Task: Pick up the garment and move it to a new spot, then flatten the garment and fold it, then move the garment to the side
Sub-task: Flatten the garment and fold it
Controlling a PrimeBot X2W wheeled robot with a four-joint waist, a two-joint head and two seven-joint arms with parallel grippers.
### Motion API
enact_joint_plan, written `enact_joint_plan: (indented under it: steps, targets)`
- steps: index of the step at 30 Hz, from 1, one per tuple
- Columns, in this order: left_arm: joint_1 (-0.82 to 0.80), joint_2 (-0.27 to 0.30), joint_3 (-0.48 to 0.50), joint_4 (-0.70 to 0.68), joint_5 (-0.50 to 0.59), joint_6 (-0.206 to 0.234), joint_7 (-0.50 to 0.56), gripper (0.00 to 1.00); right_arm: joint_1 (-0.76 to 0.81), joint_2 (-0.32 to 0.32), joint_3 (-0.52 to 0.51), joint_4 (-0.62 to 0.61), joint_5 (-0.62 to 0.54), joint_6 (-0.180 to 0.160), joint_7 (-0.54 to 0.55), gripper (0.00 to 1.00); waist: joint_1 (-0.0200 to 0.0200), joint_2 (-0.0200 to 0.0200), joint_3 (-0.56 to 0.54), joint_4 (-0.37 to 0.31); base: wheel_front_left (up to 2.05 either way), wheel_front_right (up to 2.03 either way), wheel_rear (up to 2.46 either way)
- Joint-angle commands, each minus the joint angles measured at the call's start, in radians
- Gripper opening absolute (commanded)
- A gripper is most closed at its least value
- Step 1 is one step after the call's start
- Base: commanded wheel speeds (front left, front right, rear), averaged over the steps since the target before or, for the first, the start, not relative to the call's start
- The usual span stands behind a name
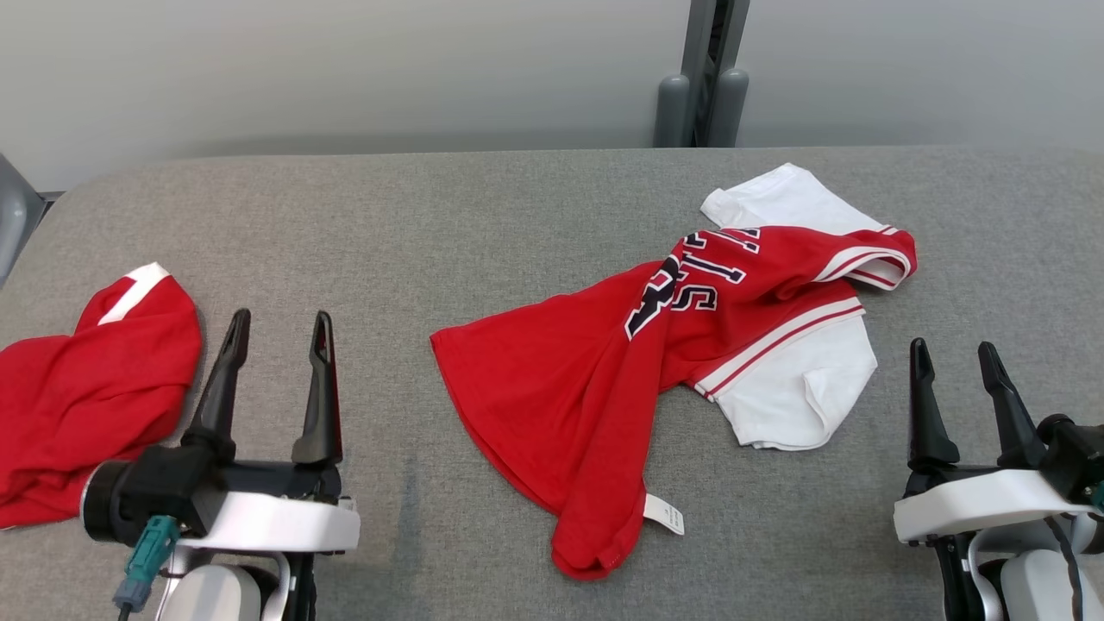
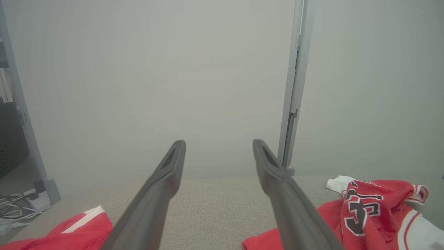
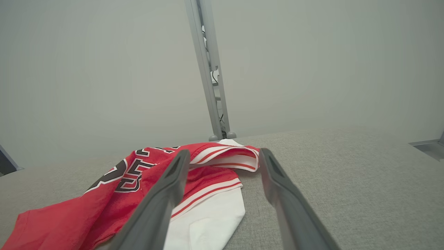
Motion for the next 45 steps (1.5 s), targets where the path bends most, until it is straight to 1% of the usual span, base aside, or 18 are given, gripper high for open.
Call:
enact_joint_plan:
  steps: [1, 4, 10, 12, 13, 17, 23, 29, 33, 34, 35, 36, 37, 41, 45]
  targets:
    - [0.015, -0.002, 0.004, 0.008, 0.011, 0.001, -0.002, 1.00, 0.011, -0.007, 0.000, 0.004, -0.006, 0.000, -0.003, 1.00, 0.0000, 0.0000, 0.000, -0.001, 0.00, 0.00, 0.00]
    - [0.032, -0.021, 0.025, 0.035, 0.026, -0.009, -0.002, 1.00, 0.013, -0.007, -0.004, 0.006, -0.016, 0.000, -0.003, 1.00, 0.0000, 0.0000, 0.003, 0.000, 0.00, 0.00, 0.00]
    - [0.042, -0.033, 0.024, 0.058, 0.032, -0.023, -0.002, 1.00, 0.009, -0.007, -0.013, 0.025, -0.036, 0.000, -0.003, 1.00, 0.0000, 0.0000, 0.013, 0.017, 0.00, 0.00, 0.00]
    - [0.035, -0.034, 0.015, 0.060, 0.022, -0.025, -0.002, 1.00, 0.001, -0.008, -0.006, 0.067, -0.049, 0.000, -0.003, 1.00, 0.0000, 0.0000, 0.019, 0.024, 0.00, 0.00, 0.00]
    - [0.026, -0.034, 0.004, 0.064, 0.013, -0.023, -0.002, 1.00, -0.027, -0.010, 0.006, 0.109, -0.058, 0.000, 0.002, 1.00, 0.0000, 0.0000, 0.027, 0.032, 0.00, 0.00, 0.00]
    - [0.014, -0.034, -0.019, 0.077, 0.011, -0.026, -0.002, 1.00, -0.072, -0.028, 0.037, 0.210, -0.096, 0.000, 0.045, 1.00, 0.0000, 0.0000, 0.044, 0.052, 0.00, 0.00, 0.00]
    - [0.003, -0.035, -0.050, 0.085, 0.002, -0.024, -0.002, 1.00, -0.147, -0.043, 0.068, 0.327, -0.151, 0.000, 0.074, 1.00, 0.0000, 0.0000, 0.064, 0.078, 0.00, 0.00, 0.00]
    - [-0.003, -0.035, -0.067, 0.089, -0.006, -0.019, -0.002, 1.00, -0.199, -0.041, 0.041, 0.421, -0.180, 0.000, 0.088, 1.00, 0.0000, 0.0000, 0.077, 0.101, 0.00, 0.00, 0.00]
    - [-0.008, -0.035, -0.070, 0.089, -0.006, -0.017, -0.002, 1.00, -0.217, -0.036, 0.025, 0.461, -0.189, 0.000, 0.080, 1.00, 0.0000, 0.0000, 0.082, 0.109, 0.00, 0.00, 0.00]
    - [-0.008, -0.035, -0.070, 0.089, -0.006, -0.017, -0.002, 1.00, -0.221, -0.034, 0.020, 0.468, -0.189, 0.000, 0.078, 0.91, 0.0000, 0.0000, 0.083, 0.109, 0.00, 0.00, 0.00]
    - [-0.007, -0.035, -0.070, 0.089, -0.006, -0.017, -0.002, 1.00, -0.225, -0.032, 0.013, 0.475, -0.185, 0.000, 0.076, 0.47, 0.0000, 0.0000, 0.083, 0.110, 0.00, 0.00, 0.00]
    - [-0.005, -0.035, -0.071, 0.089, -0.006, -0.016, -0.002, 1.00, -0.227, -0.031, 0.008, 0.482, -0.181, 0.000, 0.073, 0.14, 0.0000, 0.0000, 0.082, 0.110, 0.00, 0.00, 0.00]
    - [-0.004, -0.035, -0.072, 0.090, -0.007, -0.015, -0.002, 1.00, -0.228, -0.028, 0.002, 0.487, -0.176, 0.000, 0.064, 0.00, 0.0000, 0.0000, 0.082, 0.109, 0.00, 0.00, 0.00]
    - [0.001, -0.035, -0.076, 0.094, -0.009, -0.015, -0.002, 1.00, -0.230, -0.021, -0.012, 0.491, -0.168, 0.000, 0.050, 0.00, 0.0000, 0.0000, 0.078, 0.104, 0.00, 0.00, 0.00]
    - [0.008, -0.035, -0.079, 0.096, -0.010, -0.015, -0.002, 1.00, -0.223, -0.014, -0.029, 0.471, -0.135, 0.000, 0.026, 0.00, 0.0000, 0.0000, 0.067, 0.090, 0.00, 0.00, 0.00]
